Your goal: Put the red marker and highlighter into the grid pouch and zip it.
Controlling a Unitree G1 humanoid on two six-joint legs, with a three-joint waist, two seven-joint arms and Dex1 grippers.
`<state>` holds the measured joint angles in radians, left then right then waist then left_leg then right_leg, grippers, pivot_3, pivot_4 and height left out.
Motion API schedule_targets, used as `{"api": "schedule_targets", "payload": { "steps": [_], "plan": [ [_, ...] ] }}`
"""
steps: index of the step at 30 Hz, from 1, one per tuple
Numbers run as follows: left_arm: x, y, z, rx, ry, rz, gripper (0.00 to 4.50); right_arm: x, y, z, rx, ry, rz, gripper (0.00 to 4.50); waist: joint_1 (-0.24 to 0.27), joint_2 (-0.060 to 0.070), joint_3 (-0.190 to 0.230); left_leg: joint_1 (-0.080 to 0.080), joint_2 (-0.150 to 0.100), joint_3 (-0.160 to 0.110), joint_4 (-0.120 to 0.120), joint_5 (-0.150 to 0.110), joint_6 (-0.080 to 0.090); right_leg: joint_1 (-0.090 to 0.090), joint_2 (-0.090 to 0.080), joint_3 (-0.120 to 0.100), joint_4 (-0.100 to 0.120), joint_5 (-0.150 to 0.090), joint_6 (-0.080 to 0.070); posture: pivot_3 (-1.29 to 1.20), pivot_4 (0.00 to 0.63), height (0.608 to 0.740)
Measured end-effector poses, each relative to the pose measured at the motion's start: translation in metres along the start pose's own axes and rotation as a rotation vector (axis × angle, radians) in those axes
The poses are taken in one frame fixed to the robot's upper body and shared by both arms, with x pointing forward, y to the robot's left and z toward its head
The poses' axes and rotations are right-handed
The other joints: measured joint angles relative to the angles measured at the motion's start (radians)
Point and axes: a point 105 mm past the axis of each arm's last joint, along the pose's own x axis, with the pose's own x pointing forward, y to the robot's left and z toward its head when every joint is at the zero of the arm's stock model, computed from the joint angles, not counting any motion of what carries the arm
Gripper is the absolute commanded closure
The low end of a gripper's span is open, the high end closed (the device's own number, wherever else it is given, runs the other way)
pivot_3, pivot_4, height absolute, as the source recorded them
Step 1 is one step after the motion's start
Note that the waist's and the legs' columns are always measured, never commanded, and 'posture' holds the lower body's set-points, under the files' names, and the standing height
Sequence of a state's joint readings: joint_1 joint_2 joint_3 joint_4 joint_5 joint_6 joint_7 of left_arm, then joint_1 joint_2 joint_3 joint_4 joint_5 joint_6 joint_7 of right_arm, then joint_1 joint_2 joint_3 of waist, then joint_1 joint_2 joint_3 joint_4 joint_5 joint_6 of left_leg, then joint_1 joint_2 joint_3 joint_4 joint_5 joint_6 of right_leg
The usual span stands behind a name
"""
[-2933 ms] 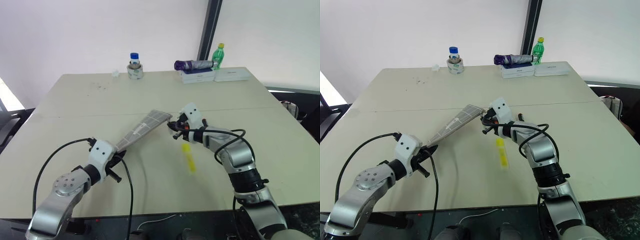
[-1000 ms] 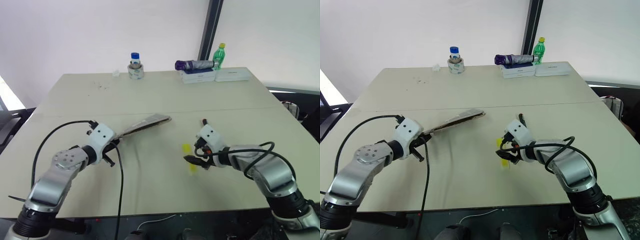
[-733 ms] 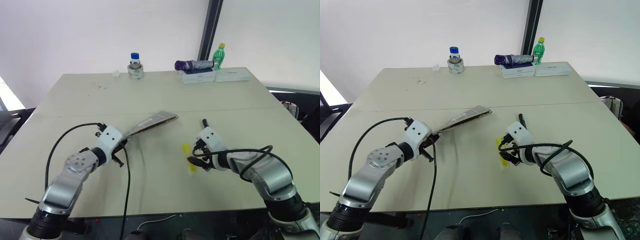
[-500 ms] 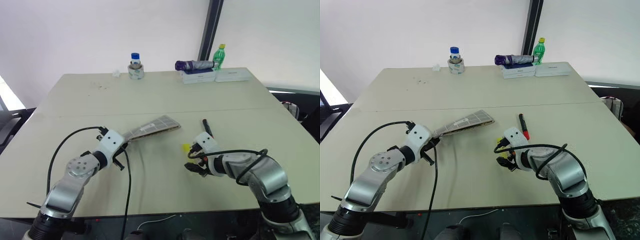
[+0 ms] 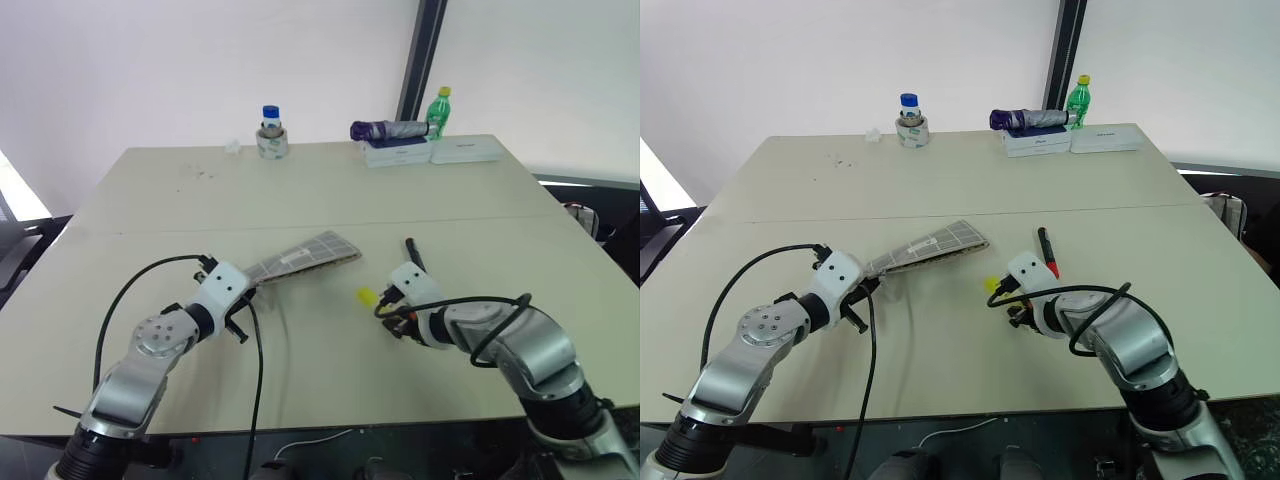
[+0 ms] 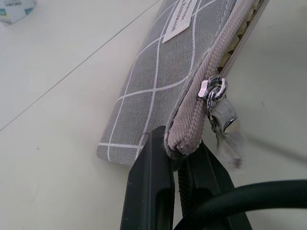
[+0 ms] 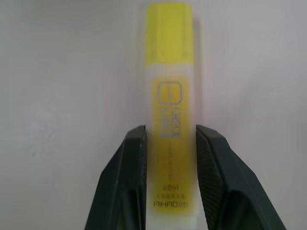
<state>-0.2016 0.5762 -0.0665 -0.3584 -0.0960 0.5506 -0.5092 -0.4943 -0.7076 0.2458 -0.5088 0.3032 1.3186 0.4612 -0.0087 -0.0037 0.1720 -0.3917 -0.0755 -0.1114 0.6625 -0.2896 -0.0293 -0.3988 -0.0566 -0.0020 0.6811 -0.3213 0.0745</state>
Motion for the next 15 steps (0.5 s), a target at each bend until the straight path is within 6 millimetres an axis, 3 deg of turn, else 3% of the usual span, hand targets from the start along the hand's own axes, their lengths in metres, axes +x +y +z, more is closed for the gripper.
{"api": "schedule_targets", "payload": {
  "steps": [4, 6, 15],
  "plan": [
    [0.001, 0.001, -0.001, -0.001, 0.005, -0.011, 4.50, -0.018, -0.015, 0.031, -0.362, -0.189, -0.030, 3.67, -0.004, 0.000, 0.000, 0.000, 0.000, 0.000, 0.000, 0.000, 0.000, 0.000, 0.000, 0.000, 0.000, 0.000, 0.000, 0.00, 0.150, 0.740],
    [0.002, 0.002, 0.000, -0.001, 0.005, -0.016, 4.50, -0.022, -0.018, 0.041, -0.444, -0.240, -0.031, 3.67, -0.006, 0.000, 0.000, 0.000, 0.001, 0.000, 0.000, 0.001, -0.001, 0.000, 0.001, 0.000, 0.000, 0.000, 0.000, 0.00, 0.150, 0.740],
    [0.004, 0.000, 0.002, 0.027, -0.002, -0.031, 4.50, -0.016, -0.009, 0.057, -0.428, -0.293, 0.053, 3.67, 0.001, -0.001, 0.000, 0.000, 0.001, 0.000, 0.000, 0.002, -0.004, 0.001, 0.000, 0.000, 0.000, 0.000, 0.000, 0.00, 0.150, 0.740]
  ]
}}
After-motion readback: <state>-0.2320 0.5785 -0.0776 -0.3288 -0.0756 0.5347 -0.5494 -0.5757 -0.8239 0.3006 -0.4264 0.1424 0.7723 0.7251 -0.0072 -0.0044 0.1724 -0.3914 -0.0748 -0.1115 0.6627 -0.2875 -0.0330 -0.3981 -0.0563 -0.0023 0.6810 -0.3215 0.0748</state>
